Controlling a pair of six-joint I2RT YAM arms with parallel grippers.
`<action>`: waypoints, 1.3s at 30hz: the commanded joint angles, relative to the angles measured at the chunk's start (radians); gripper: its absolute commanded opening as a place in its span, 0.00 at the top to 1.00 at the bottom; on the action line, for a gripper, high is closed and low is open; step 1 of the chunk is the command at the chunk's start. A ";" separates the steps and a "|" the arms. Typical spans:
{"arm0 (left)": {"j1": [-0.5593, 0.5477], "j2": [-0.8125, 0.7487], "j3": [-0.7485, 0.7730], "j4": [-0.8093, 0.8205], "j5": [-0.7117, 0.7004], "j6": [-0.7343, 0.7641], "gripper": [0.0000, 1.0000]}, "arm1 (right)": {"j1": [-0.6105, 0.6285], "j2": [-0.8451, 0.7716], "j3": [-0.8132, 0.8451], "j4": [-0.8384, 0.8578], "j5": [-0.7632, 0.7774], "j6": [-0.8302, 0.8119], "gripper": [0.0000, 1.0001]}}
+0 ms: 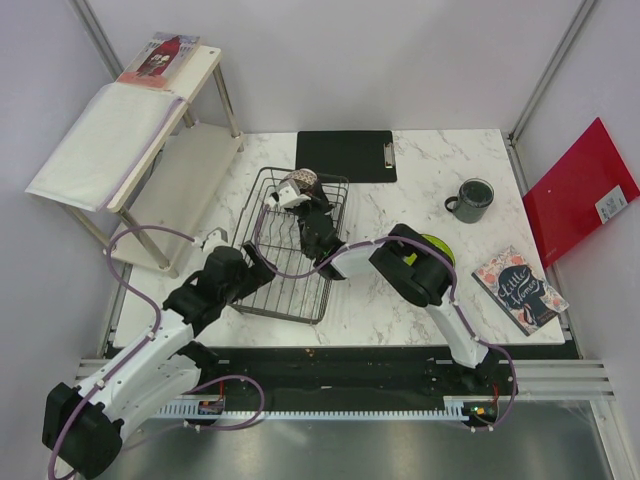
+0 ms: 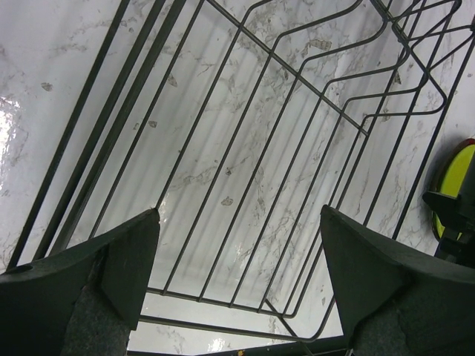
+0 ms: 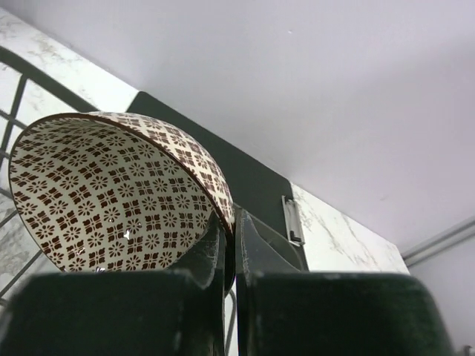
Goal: Unload the mixed dishes from the dish rack
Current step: Pick up the bowl from the dish rack, then place the bowl at the center of the board.
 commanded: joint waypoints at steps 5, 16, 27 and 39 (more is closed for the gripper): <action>0.003 -0.006 -0.009 0.030 0.001 -0.061 0.05 | 0.070 -0.089 -0.047 0.273 0.076 -0.053 1.00; 0.003 -0.029 0.008 0.031 0.004 -0.062 0.05 | 0.027 -0.491 -0.002 -0.453 0.069 0.524 1.00; 0.003 -0.041 0.043 0.030 0.030 -0.042 0.06 | -0.359 -0.742 0.138 -1.288 -0.635 1.409 1.00; 0.001 -0.027 0.012 0.068 0.105 -0.048 0.06 | -0.649 -0.963 -0.187 -1.517 -0.758 1.492 1.00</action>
